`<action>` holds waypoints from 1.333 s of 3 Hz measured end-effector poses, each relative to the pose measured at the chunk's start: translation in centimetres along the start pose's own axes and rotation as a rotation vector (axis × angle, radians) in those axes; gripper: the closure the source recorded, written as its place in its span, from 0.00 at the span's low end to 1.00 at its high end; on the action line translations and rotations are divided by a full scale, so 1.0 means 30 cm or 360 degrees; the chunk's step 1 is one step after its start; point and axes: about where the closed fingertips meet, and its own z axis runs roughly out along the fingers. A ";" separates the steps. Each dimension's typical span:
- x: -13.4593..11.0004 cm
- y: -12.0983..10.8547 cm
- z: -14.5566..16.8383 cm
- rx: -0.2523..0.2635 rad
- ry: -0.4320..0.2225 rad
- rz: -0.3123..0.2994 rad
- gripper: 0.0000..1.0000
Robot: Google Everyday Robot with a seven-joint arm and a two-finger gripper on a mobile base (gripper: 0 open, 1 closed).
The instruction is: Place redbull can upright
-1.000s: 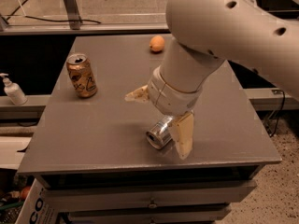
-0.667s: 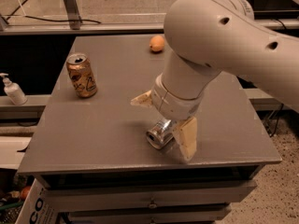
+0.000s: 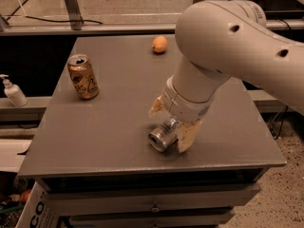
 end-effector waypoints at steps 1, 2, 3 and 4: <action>0.012 0.000 0.003 0.0008 0.0013 0.0035 0.55; 0.018 0.001 0.004 0.0000 0.0027 0.0060 0.78; 0.009 -0.021 -0.014 -0.0013 0.0041 0.0107 0.99; -0.008 -0.080 -0.054 0.0009 -0.0045 0.0224 1.00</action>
Offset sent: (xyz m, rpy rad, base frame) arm 0.0052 -0.0068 -0.0051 -0.0181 0.0063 -0.0629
